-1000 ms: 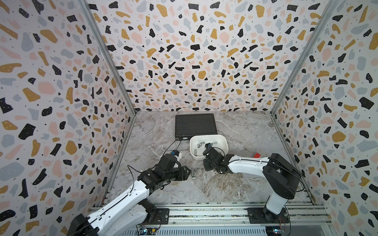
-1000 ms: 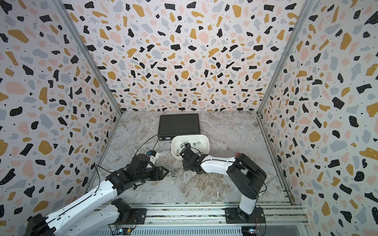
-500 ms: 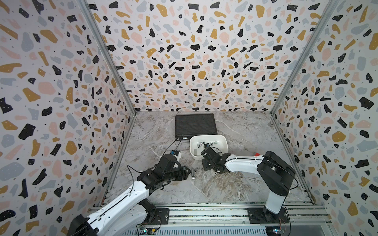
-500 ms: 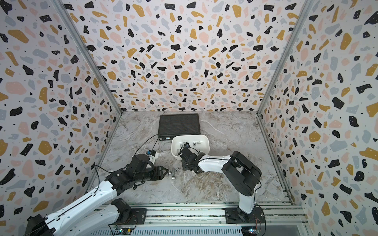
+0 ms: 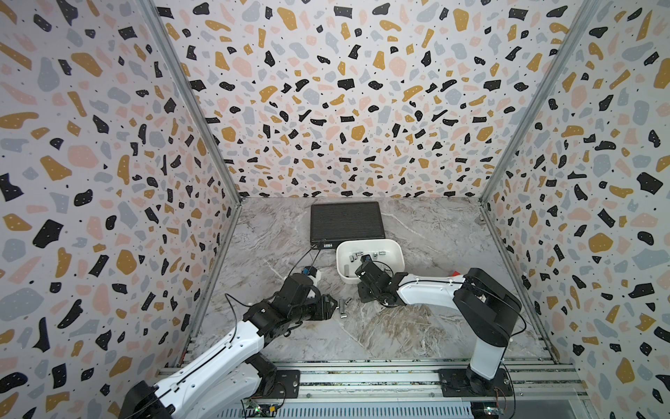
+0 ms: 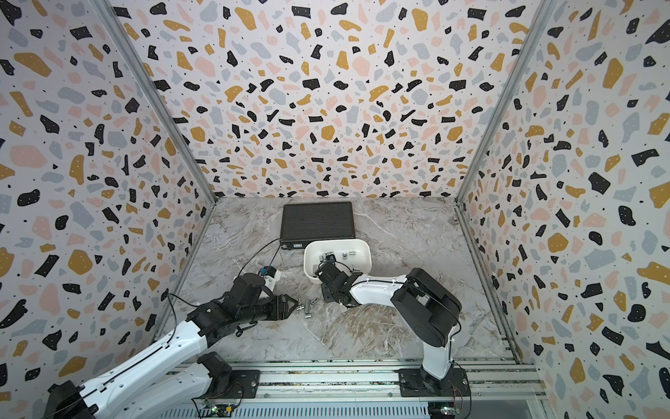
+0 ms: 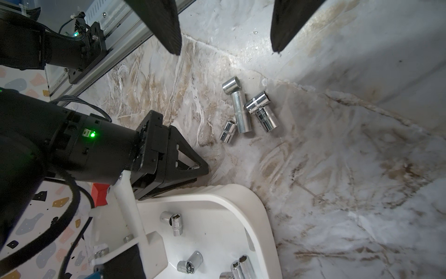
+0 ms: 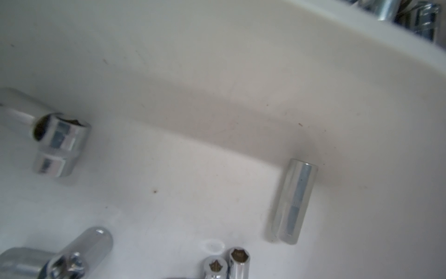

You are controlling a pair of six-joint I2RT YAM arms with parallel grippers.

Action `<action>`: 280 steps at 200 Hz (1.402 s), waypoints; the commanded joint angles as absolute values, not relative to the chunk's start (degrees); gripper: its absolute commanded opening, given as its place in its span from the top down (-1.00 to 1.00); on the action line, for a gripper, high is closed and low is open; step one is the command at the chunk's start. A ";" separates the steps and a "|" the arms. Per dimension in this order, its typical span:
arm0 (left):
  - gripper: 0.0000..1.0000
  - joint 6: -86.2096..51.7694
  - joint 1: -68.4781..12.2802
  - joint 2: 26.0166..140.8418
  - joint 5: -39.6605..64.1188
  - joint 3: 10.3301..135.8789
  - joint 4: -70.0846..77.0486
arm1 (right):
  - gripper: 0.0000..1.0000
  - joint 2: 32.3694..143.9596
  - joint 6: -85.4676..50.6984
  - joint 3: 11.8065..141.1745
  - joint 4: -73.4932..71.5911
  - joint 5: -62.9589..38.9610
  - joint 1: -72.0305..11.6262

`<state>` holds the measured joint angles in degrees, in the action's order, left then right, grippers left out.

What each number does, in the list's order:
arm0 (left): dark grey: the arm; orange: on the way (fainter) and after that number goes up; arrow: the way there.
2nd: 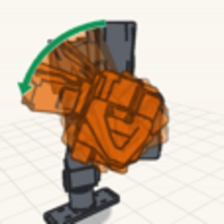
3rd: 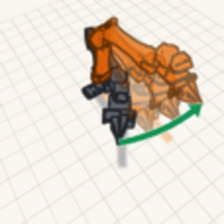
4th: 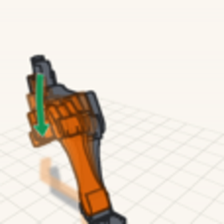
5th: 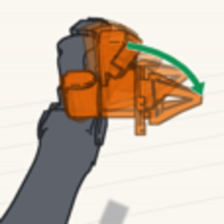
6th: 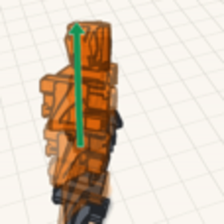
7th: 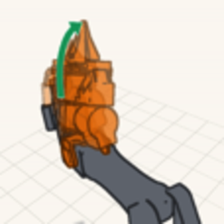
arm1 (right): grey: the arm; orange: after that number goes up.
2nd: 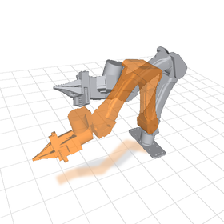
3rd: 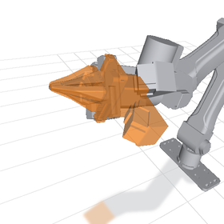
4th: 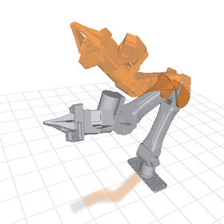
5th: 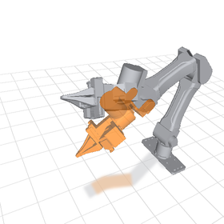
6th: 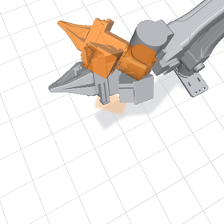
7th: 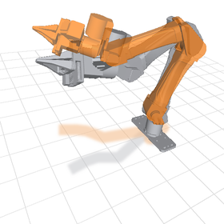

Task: Put the socket on the desktop into the storage box
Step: Pick up the socket head at the center of the board.

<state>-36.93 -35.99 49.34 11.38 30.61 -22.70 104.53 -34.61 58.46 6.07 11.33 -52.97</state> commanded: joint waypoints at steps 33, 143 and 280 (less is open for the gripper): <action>-0.25 -36.77 -35.62 49.35 10.28 31.25 -22.50 | 0.66 104.26 -34.78 59.85 8.26 11.77 -52.67; -0.25 -36.77 -35.60 50.27 10.29 32.50 -22.26 | 0.71 95.58 -34.10 56.20 10.34 9.27 -52.73; -0.24 -36.62 -35.64 61.03 9.86 40.95 -18.72 | 0.67 85.28 -31.91 60.25 19.67 1.18 -44.82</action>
<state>-37.08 -35.99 58.78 10.22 37.32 -21.26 86.54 -33.04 56.29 15.97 3.49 -46.83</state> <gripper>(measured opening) 0.623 0.187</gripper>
